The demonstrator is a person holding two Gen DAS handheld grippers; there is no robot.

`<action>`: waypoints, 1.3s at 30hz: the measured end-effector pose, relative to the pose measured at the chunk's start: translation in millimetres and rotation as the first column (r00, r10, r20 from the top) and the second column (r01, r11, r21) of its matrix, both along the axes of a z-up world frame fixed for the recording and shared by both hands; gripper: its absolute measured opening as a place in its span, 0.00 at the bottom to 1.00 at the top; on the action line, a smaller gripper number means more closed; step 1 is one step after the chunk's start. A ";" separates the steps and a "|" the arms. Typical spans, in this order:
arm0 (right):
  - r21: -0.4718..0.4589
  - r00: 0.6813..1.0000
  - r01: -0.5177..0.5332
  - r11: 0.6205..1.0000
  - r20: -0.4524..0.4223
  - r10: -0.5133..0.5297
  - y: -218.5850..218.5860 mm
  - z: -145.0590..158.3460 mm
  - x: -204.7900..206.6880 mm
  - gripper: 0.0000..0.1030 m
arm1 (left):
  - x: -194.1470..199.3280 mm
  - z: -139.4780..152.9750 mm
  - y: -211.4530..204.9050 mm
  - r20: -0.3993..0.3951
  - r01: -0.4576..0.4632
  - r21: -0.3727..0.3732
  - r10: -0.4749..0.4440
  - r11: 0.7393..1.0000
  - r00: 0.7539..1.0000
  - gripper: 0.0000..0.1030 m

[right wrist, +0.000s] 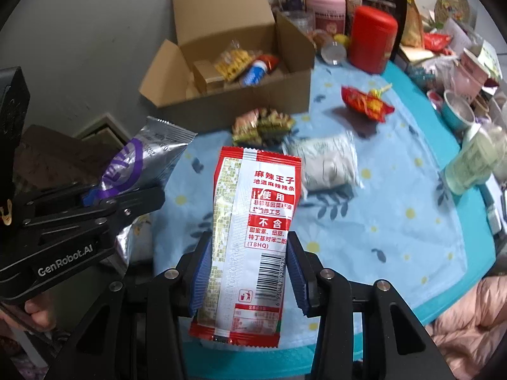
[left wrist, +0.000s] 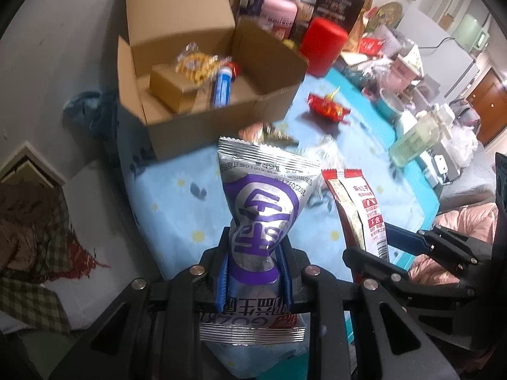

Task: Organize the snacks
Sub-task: 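Lift the strip pack and candy bag and carry them over the cardboard box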

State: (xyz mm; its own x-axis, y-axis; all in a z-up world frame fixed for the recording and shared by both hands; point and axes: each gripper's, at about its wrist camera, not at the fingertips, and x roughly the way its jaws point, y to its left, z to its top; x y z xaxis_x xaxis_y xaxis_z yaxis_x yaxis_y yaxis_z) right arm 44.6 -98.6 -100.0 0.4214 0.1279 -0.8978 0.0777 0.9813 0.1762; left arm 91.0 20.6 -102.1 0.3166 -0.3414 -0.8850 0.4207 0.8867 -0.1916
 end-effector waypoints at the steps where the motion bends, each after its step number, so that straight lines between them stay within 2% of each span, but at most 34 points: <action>1: -0.002 1.000 -0.001 1.000 0.010 0.001 0.8 5.2 0.9 0.43 | 2.1 7.4 0.5 0.017 0.000 -0.008 0.000 1.000 1.000 0.25; 11: -0.062 0.991 -0.026 0.998 0.131 0.034 3.4 60.8 27.7 0.43 | 25.0 65.0 -3.2 0.138 0.005 -0.075 0.005 0.997 0.990 0.25; 22: -0.122 0.969 -0.054 0.991 0.234 0.081 -13.8 105.4 86.1 0.43 | 66.4 118.1 -10.7 0.254 -0.005 -0.126 0.037 0.992 0.967 0.25; 30: -0.111 0.952 -0.110 0.988 0.274 0.137 -21.7 113.7 138.1 0.43 | 110.4 134.3 -15.6 0.282 -0.057 -0.137 0.094 0.989 0.955 0.25; 39: -0.108 0.938 -0.175 0.979 0.283 0.199 -31.8 107.0 202.6 0.43 | 168.0 127.4 -23.0 0.285 -0.124 -0.109 0.150 0.986 0.947 0.25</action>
